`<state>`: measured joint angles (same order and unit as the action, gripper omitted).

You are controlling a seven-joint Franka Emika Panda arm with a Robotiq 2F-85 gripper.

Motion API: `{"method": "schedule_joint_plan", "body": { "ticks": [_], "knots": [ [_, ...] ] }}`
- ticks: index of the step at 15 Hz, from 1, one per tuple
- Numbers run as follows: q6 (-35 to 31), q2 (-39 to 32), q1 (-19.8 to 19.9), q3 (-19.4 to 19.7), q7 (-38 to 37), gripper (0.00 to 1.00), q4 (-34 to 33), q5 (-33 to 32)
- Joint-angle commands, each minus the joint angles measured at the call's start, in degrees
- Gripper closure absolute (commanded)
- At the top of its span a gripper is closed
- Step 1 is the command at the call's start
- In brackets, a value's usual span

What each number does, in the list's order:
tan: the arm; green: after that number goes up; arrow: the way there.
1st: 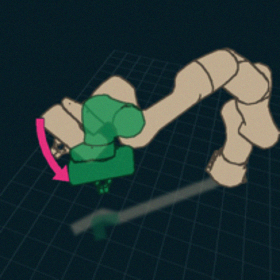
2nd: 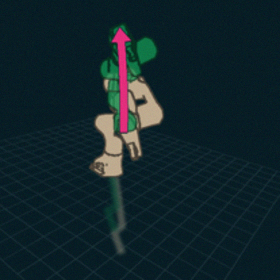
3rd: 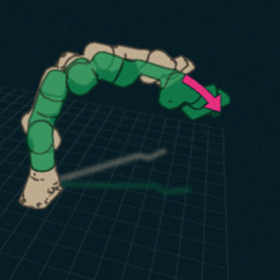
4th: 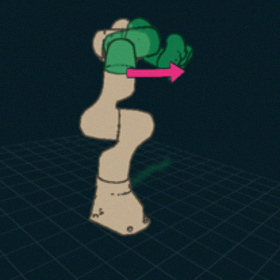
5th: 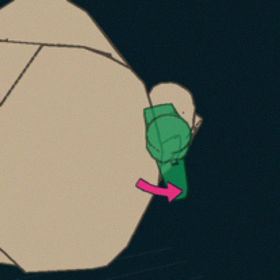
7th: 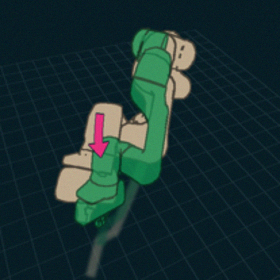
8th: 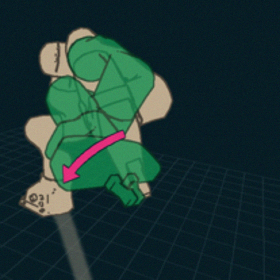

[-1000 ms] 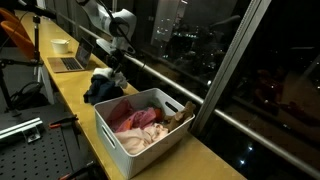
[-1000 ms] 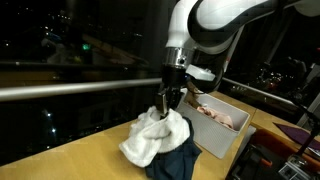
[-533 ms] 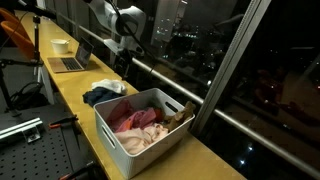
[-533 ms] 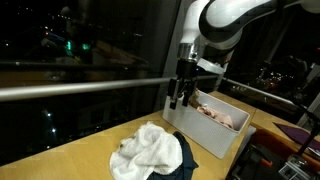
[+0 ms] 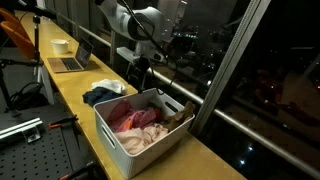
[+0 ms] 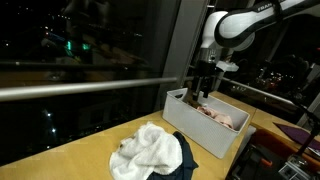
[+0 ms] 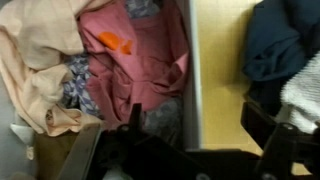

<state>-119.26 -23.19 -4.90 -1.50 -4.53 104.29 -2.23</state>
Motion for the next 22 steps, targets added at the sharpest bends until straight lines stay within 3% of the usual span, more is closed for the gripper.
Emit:
{"method": "schedule_joint_plan", "body": {
  "ticks": [1,10,18,19,20,22],
  "knots": [
    [-1.39,1.57,2.57,1.69,3.42,0.00,3.26,-2.23],
    [-11.06,-7.28,8.99,2.60,12.45,0.00,6.97,-1.55],
    [-16.25,-17.91,8.96,2.30,12.99,0.00,4.88,-1.97],
    [-16.23,-18.42,8.97,2.22,12.88,0.25,4.54,-1.82],
    [-16.10,-18.60,8.91,2.21,12.71,0.26,4.28,-1.77],
    [-15.73,-18.23,8.60,2.23,12.25,0.41,4.05,-1.83]
  ]
}}
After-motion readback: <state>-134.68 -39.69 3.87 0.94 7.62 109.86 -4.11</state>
